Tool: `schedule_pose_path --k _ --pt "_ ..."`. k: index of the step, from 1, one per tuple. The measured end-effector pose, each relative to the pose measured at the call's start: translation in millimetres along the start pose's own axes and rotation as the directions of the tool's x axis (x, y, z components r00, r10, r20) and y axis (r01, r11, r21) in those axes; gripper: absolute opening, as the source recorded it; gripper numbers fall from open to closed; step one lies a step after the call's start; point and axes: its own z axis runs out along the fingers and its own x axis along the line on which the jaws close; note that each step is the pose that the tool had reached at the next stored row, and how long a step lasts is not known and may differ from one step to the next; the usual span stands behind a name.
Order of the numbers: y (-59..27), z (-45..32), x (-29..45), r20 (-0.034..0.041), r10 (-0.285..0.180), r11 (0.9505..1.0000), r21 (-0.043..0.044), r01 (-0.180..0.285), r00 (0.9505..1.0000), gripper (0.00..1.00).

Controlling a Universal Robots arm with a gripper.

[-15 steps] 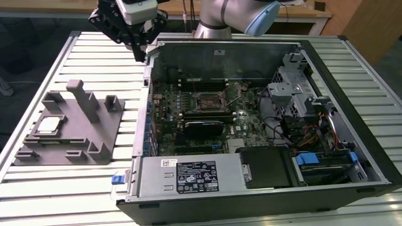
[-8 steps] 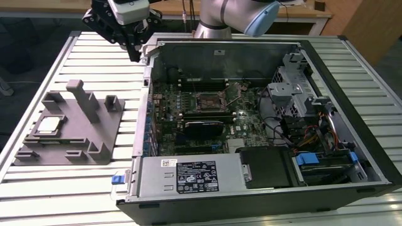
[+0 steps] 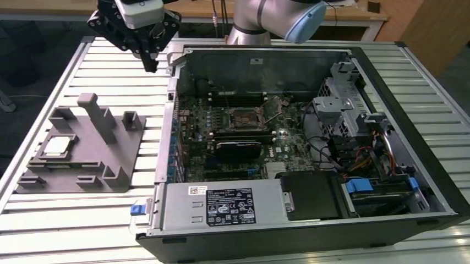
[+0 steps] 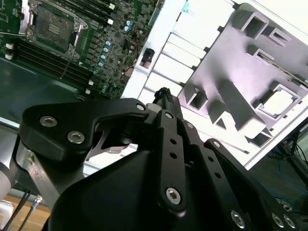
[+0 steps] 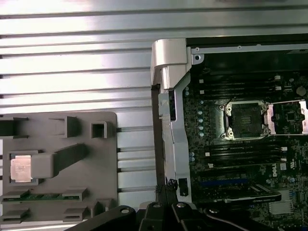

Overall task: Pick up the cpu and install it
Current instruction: 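Reach for the cpu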

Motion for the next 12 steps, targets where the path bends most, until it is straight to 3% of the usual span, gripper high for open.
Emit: schedule_pose_path --k 12 --pt "-0.9 -0.5 11.7 0.0002 0.000 1.0000 -0.0001 0.000 1.0000 0.11"
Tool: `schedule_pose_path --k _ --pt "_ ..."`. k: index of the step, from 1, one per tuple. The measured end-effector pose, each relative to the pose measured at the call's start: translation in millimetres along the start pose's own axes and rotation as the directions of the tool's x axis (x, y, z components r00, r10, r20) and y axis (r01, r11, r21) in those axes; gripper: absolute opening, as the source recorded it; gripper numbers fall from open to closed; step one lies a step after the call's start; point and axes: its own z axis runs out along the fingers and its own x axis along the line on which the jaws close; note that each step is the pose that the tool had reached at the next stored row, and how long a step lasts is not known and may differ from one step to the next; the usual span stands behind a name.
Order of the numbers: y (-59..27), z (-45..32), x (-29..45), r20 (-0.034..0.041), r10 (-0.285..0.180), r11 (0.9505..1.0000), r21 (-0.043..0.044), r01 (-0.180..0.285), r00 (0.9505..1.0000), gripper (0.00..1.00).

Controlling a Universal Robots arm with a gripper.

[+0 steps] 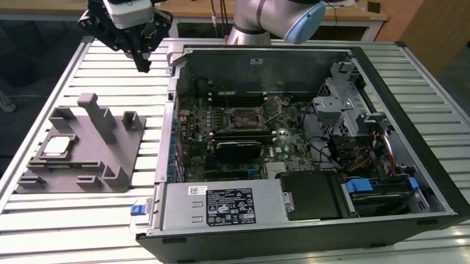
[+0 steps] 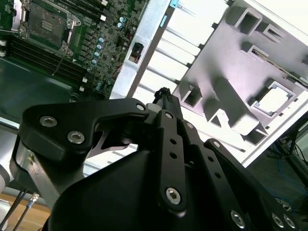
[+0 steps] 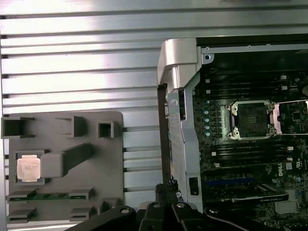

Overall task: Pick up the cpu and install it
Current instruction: 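Reach for the cpu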

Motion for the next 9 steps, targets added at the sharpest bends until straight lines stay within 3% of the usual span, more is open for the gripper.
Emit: schedule_pose_path --k 9 --pt "-0.4 -0.3 5.5 0.0000 0.000 1.0000 0.0000 0.000 1.0000 0.11"
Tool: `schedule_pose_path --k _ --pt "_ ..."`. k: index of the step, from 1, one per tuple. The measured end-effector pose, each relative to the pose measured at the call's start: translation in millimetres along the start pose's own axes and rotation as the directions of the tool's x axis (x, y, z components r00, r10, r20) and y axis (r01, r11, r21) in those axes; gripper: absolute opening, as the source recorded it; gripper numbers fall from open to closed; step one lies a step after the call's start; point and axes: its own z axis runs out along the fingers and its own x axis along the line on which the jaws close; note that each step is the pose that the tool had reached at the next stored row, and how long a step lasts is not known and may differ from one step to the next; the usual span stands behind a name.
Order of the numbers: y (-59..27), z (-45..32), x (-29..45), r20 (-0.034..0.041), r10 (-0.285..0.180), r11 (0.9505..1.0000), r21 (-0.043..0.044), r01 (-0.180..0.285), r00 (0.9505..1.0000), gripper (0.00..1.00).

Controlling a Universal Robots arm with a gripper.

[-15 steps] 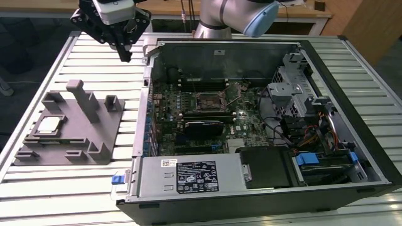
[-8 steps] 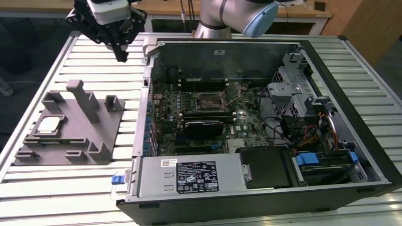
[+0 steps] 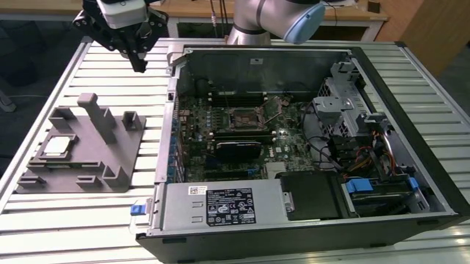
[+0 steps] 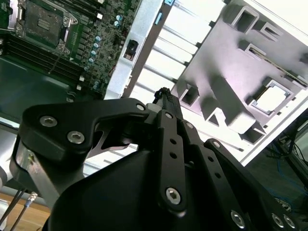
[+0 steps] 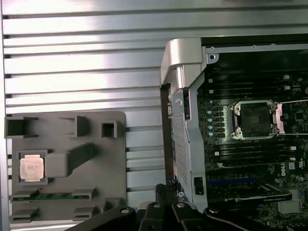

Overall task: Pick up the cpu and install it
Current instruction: 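Reach for the cpu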

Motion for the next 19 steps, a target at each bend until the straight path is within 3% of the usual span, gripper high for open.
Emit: schedule_pose_path --k 19 --pt "-1.7 -0.9 22.7 0.0003 0.000 1.0000 -0.0002 0.000 1.0000 0.11"
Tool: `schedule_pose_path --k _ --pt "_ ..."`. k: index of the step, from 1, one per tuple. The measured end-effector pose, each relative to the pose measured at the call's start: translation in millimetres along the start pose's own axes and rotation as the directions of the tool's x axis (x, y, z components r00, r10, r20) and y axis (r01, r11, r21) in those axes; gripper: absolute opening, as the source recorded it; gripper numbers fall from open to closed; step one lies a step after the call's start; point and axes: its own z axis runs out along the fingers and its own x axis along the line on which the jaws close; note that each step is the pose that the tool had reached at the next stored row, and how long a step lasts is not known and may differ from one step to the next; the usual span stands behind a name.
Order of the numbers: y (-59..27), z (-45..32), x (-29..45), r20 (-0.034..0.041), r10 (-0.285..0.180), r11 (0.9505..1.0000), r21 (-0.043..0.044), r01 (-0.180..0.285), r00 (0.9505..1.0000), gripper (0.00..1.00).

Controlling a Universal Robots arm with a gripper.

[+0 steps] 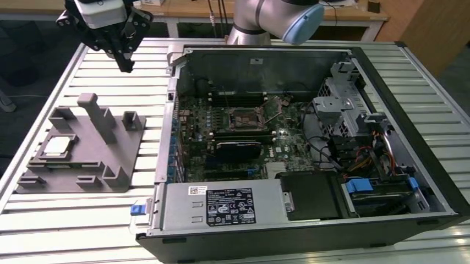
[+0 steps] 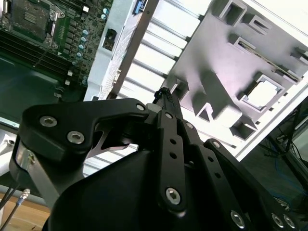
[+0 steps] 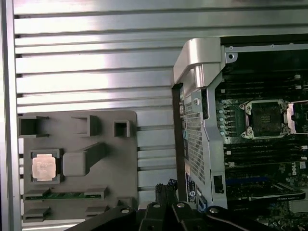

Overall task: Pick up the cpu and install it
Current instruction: 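Reach for the cpu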

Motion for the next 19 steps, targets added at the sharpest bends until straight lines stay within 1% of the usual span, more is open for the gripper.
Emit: schedule_pose_path --k 19 --pt "-1.7 -0.9 23.4 0.0002 0.000 1.0000 -0.0004 0.000 1.0000 0.11"
